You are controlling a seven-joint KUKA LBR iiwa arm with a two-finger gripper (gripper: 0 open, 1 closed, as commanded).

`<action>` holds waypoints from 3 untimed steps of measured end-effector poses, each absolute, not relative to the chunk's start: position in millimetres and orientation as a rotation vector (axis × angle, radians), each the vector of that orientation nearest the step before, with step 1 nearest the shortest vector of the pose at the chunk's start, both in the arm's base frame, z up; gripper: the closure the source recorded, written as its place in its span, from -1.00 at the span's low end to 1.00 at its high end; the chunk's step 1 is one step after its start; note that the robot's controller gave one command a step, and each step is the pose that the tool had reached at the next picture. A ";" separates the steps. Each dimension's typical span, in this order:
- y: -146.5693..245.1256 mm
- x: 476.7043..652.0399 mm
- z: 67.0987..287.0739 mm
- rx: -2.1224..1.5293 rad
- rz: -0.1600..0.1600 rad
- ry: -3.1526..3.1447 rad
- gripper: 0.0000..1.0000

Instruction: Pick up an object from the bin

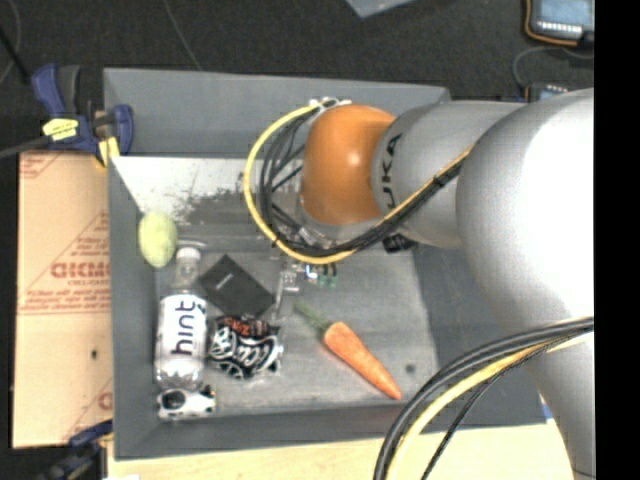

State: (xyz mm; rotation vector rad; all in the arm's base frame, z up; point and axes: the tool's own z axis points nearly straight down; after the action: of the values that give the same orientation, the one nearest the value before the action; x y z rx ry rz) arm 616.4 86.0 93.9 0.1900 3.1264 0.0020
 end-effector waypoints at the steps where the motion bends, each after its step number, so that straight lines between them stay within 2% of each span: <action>1: 87.2 607.4 90.0 -0.266 -0.001 3.122 -1.00; 2: 98.4 610.9 91.5 -0.516 -0.002 3.085 -1.00; 3: 112.6 610.1 81.5 -0.217 0.001 3.122 -1.00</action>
Offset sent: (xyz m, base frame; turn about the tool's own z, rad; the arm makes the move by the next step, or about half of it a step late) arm 0.0031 0.0513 -0.0010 0.2594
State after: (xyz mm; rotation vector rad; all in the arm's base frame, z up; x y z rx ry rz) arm 610.1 112.6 81.5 -0.2168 3.1217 0.0009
